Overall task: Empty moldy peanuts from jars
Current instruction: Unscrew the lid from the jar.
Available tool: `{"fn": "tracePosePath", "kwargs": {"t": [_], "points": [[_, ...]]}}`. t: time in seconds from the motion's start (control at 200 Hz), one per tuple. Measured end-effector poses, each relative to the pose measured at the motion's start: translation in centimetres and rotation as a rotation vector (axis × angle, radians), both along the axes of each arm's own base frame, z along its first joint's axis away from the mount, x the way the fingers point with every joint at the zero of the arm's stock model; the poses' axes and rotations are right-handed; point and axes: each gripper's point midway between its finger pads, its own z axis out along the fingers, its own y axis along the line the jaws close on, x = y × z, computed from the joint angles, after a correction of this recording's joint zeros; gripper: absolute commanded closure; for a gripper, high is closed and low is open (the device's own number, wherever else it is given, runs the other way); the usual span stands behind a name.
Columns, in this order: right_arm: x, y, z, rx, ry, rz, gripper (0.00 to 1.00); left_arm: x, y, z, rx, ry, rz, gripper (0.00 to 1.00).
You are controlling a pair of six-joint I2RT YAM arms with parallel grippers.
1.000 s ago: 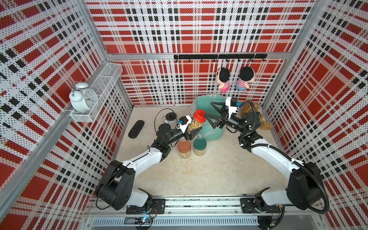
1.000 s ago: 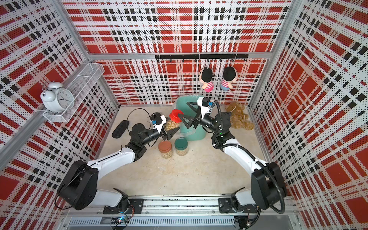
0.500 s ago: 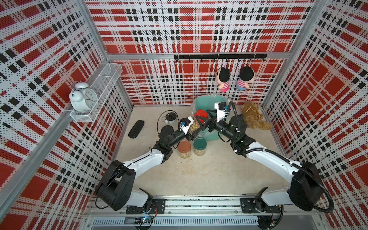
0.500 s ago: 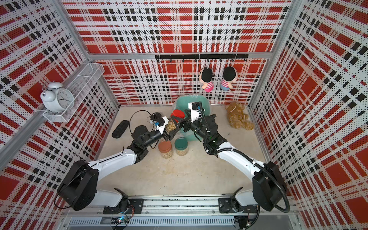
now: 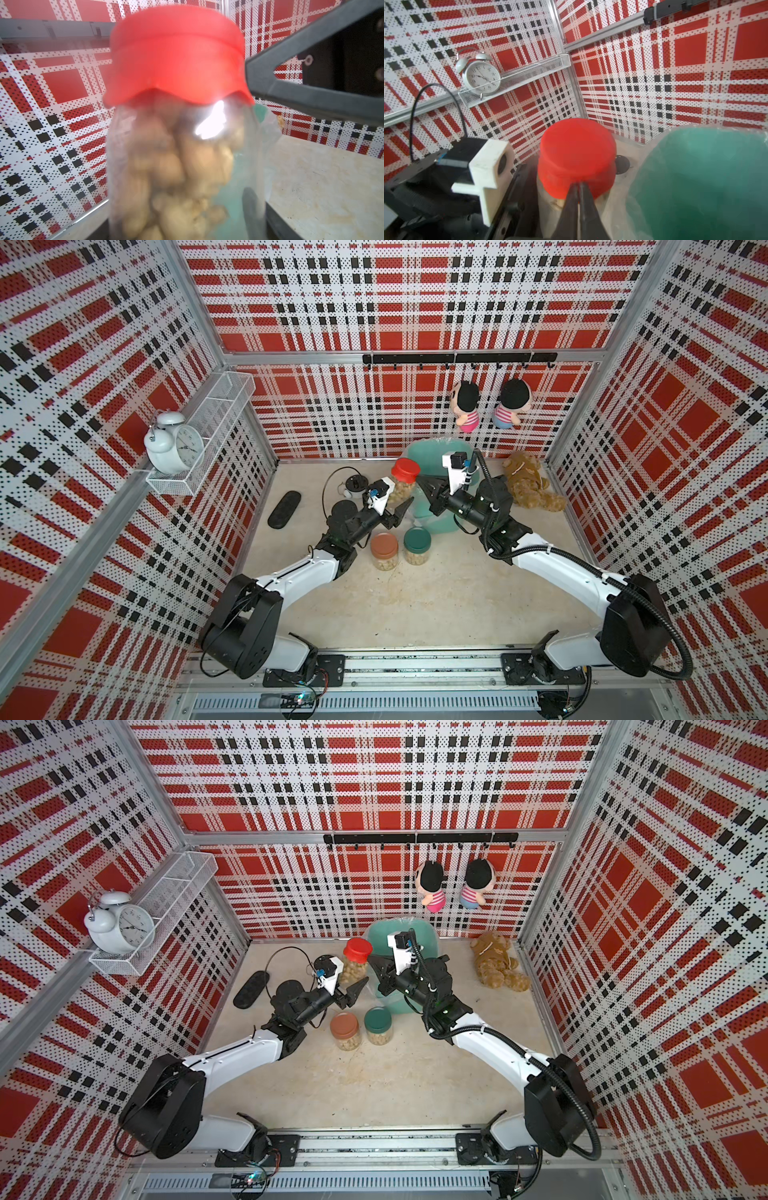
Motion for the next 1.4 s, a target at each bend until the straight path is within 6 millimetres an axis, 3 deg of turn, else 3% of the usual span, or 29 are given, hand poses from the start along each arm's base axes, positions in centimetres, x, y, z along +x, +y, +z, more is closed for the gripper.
{"fn": "tracePosePath", "kwargs": {"t": [0.135,0.225,0.351,0.686,0.957,1.082,1.268,1.403], "points": [[-0.1,-0.4,-0.1,-0.019,-0.017,0.051,0.70,-0.3,-0.1,0.0,-0.004,0.005,-0.029,1.00],[0.0,-0.9,-0.2,-0.025,-0.021,0.071,0.29,-0.6,-0.4,0.0,-0.002,0.002,-0.061,1.00],[-0.1,-1.6,-0.5,-0.024,-0.025,0.063,0.00,-1.4,-1.0,-0.1,0.006,-0.002,-0.116,1.00],[-0.1,-2.7,0.6,0.070,-0.010,0.010,0.00,-2.3,-1.9,-0.1,0.010,-0.005,-0.171,1.00],[1.4,-0.9,0.7,0.094,0.043,0.013,0.04,-2.9,-2.8,-0.8,0.028,0.001,-0.197,1.00],[1.6,-0.5,0.6,0.096,0.066,0.018,0.17,-2.9,-2.9,-1.2,0.040,0.008,-0.199,1.00],[1.1,0.0,0.4,0.079,0.078,0.052,0.55,-3.0,-3.0,-1.4,0.051,0.015,-0.204,1.00],[0.9,0.1,-0.1,0.061,0.089,0.079,0.63,-3.0,-3.0,-1.6,0.060,0.014,-0.211,1.00]]}}
